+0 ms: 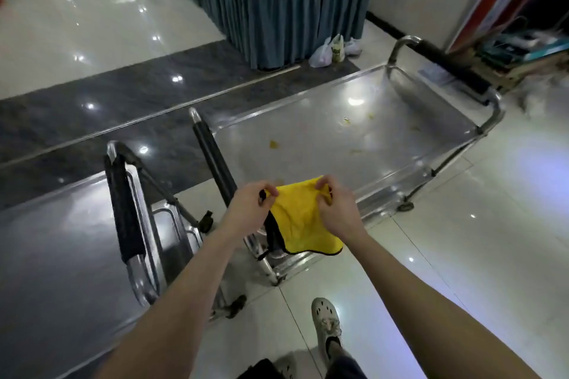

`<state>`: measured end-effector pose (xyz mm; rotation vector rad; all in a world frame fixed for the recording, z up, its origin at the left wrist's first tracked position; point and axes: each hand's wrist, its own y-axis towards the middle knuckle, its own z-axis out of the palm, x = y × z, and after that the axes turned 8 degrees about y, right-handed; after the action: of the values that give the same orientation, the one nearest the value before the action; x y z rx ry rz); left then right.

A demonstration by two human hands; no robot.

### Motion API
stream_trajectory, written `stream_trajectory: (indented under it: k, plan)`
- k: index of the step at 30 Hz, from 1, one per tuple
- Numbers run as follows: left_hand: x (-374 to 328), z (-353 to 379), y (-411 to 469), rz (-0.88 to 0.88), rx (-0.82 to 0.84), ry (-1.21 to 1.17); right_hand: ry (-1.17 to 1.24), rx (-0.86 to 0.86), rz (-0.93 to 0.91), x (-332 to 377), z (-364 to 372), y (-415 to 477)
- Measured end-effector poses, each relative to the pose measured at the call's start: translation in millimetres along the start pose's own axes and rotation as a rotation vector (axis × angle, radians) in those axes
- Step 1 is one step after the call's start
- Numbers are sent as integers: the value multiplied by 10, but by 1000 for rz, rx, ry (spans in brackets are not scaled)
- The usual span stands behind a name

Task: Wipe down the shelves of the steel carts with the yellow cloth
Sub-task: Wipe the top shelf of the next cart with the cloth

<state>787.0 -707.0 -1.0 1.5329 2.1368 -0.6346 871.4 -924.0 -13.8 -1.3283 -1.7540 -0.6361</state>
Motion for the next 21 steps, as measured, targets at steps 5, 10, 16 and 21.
stream_trajectory:
  k: [5,10,16,21]
  plan:
    - [-20,133,270,-133,48,232,-44,197,11,-254,328,624]
    - [49,185,383,-128,-168,543,-537,466,-144,-680,613,808]
    - [300,32,715,-359,-388,487,-496,275,-527,-663,906,635]
    - [497,-1,1042,-500,-309,437,-592,365,-523,-783,1196,482]
